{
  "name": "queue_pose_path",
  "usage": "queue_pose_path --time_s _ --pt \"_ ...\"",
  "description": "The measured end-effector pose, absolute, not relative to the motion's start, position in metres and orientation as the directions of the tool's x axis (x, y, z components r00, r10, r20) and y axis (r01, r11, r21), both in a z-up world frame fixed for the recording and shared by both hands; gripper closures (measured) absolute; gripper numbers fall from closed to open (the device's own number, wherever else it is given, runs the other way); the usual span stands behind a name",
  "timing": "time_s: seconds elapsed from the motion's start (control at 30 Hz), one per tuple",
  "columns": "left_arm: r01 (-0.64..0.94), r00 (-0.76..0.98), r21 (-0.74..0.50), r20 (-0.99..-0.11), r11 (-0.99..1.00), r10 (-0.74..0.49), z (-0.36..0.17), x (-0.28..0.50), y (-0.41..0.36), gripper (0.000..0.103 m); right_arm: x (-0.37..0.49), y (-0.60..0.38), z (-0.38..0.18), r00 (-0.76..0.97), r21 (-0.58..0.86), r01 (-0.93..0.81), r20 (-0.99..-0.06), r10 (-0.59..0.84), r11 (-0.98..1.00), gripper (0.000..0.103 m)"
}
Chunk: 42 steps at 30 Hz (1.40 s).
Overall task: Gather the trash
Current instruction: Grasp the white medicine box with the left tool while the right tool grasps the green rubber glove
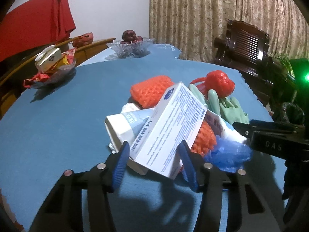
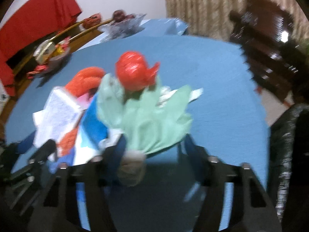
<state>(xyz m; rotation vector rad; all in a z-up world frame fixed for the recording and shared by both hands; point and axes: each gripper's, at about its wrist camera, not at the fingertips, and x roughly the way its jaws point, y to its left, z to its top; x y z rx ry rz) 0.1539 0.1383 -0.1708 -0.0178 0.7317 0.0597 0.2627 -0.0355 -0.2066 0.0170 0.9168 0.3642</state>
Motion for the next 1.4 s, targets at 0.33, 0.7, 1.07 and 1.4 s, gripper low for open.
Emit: queue_pose_path --time_s 0.33,0.7,1.07,1.4 --pt "-0.056 0.761 -0.001 -0.647 0.998 0.042 -0.155 0.142 0.132 0.083 0.241 -0.051 -0.183 0.575 0.163 -0.346 -0.741 0.346 0.924 0.077" --pt "-0.053 0.764 0.02 -0.643 0.998 0.053 -0.15 0.138 0.124 0.057 0.217 -0.081 -0.175 0.58 0.117 -0.347 -0.753 0.311 0.931 0.095" --pt "-0.08 0.727 0.022 -0.682 0.997 0.074 -0.175 0.148 0.138 0.04 0.216 -0.079 -0.188 0.57 0.111 -0.319 -0.771 0.284 0.941 0.065" --pt "-0.094 0.737 0.006 -0.672 0.996 0.074 -0.166 0.132 0.131 0.082 0.215 -0.071 -0.218 0.492 0.133 -0.325 -0.822 0.288 0.936 0.061"
